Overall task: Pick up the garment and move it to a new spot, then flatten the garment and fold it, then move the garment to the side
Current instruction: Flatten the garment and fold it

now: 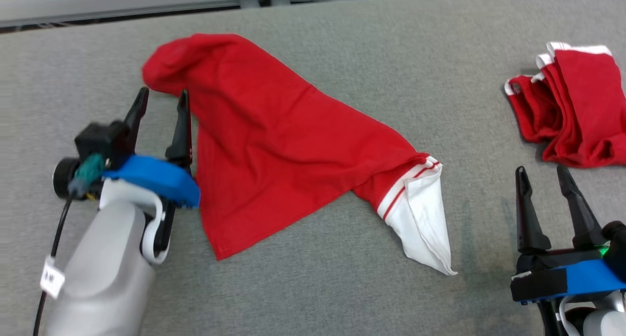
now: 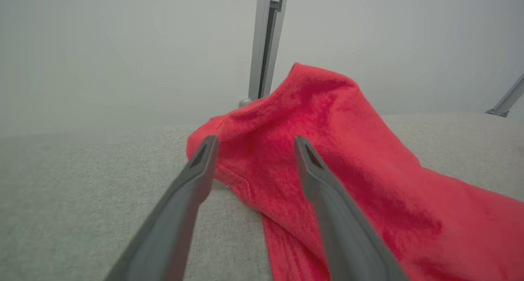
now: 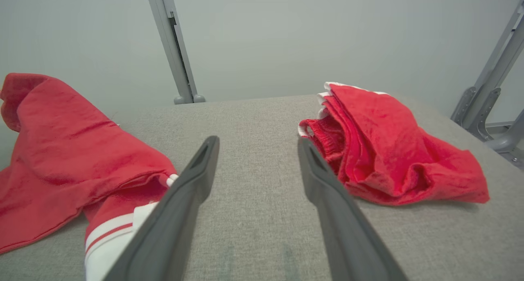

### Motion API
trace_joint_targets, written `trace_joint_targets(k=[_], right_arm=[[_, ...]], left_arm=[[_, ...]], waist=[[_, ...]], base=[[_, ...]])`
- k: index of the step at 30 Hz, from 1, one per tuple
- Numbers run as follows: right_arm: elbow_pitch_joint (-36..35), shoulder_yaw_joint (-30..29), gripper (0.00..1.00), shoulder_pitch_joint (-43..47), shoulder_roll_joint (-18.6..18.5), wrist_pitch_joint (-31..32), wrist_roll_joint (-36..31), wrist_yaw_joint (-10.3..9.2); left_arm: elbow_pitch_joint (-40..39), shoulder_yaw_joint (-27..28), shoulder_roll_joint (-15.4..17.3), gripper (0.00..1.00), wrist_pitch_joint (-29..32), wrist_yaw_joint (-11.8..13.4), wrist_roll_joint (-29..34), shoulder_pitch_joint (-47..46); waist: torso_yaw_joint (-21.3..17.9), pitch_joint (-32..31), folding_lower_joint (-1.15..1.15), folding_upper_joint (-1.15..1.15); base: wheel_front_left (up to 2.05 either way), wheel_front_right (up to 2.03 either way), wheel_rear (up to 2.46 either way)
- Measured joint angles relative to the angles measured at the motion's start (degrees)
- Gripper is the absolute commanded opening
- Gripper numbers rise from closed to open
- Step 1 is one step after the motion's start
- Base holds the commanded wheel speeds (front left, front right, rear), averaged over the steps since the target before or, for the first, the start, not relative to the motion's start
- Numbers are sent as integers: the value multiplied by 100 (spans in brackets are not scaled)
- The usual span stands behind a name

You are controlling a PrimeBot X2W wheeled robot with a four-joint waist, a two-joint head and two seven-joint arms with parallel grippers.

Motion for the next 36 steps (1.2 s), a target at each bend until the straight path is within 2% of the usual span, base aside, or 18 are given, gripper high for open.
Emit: trace_joint_targets(k=[10,16,28,36], right_arm=[[-264,87,100,254,-2,366,-266,1],[-366,131,100,512,-1,557,-290,0],[-492,119,100,637,0,676,-304,0],[-481,141,100,633,-1,679,-304,0]], left_arm=[[-2153,544,264,100,-64,817,147,2008],[-3082,578,407,100,38,1238,272,3038],[-3978,467,553,100,471,1543,405,3500],[-4125,319,610,100,565,1500,461,3513]], waist=[[360,-606,-1,-2],[492,-853,-1,-2],[540,-944,0,-2],[488,-936,0,-2]], base=[[0,0,0],[0,0,0],[0,0,0],[0,0,0]])
